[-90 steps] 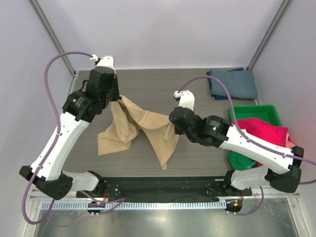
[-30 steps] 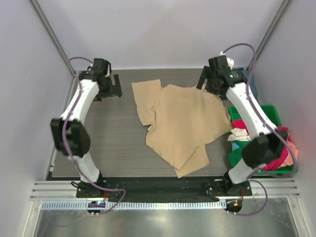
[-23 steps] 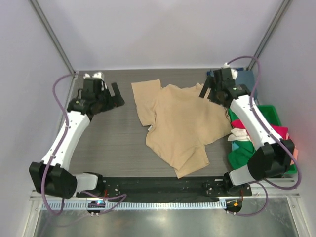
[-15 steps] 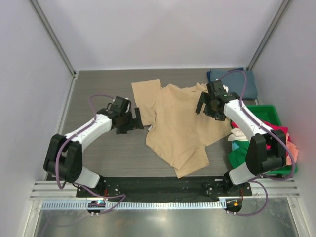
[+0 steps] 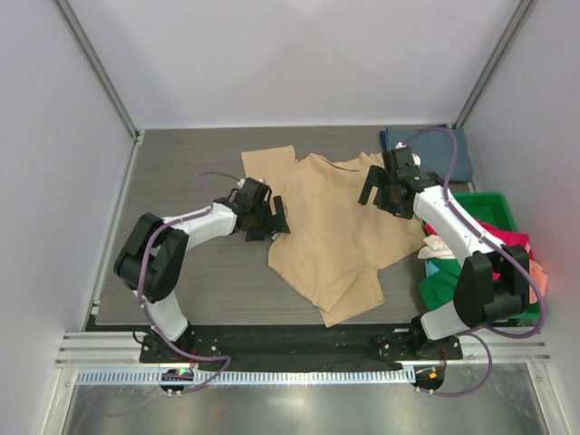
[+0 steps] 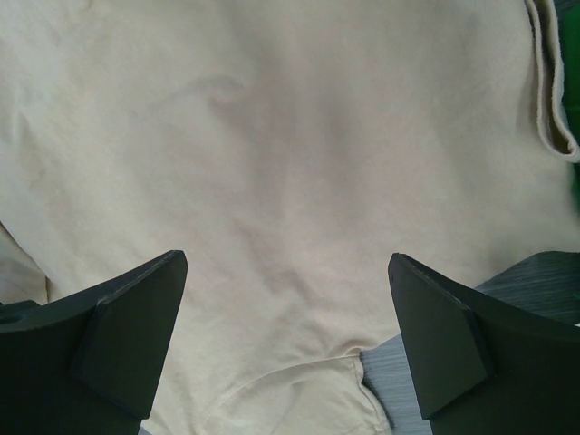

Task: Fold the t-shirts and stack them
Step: Flatten the tshirt out

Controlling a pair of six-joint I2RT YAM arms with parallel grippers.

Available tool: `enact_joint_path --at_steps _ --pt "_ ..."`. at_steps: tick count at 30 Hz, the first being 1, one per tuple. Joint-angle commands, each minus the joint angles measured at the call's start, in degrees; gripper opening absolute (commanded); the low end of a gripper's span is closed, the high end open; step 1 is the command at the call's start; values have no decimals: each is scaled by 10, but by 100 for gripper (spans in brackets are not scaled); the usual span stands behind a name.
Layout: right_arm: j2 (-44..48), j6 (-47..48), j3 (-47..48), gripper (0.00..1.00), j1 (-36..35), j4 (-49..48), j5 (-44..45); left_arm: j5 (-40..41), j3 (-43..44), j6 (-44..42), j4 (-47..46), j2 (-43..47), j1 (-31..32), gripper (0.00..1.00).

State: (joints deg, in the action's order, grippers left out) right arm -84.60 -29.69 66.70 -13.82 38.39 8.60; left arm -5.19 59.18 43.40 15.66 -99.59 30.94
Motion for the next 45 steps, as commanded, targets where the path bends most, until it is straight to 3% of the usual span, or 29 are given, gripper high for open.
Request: enact_joint_path --at_steps 1,2,4,5,6,8,10,12,13,16,20,24,28,35,41,45 --pt "30 12 -1 100 -2 -17 0 4 4 20 -24 -29 7 81" --pt "31 14 -1 100 -2 -17 0 4 8 23 -27 -32 8 64" --pt "34 15 -3 100 -2 -17 0 0 14 20 -27 -37 8 46" --pt "35 16 -5 100 -2 -17 1 3 18 5 -13 -35 7 15" --pt "39 17 -9 100 -2 -17 -1 20 25 -7 12 -32 5 2" --pt "46 17 -12 100 -2 -16 -5 97 44 -44 91 -3 -12 0" --pt "62 17 -20 100 -1 -12 -13 119 43 -73 130 46 -44 0" --pt "72 13 -28 100 -1 -11 -28 127 47 -125 191 77 -116 0" --pt "79 11 -31 100 -2 -12 -42 169 69 -130 243 98 -159 0" --pt "76 0 -29 100 -9 -13 -58 196 114 -152 277 115 -188 1" --pt "57 0 -3 99 -23 -17 -65 294 211 -183 398 69 -208 73" --pt "25 6 25 100 -31 -31 -61 231 183 -169 395 149 -194 86" --pt "-37 20 66 98 -45 -51 -41 155 80 -118 341 264 -130 87" --pt "-192 60 199 80 -39 -56 26 84 -137 32 236 404 -5 83" --pt "-309 54 279 61 -7 -59 18 66 -234 76 166 426 54 81" --pt "-358 58 316 57 -5 -60 9 61 -261 80 140 414 74 81"
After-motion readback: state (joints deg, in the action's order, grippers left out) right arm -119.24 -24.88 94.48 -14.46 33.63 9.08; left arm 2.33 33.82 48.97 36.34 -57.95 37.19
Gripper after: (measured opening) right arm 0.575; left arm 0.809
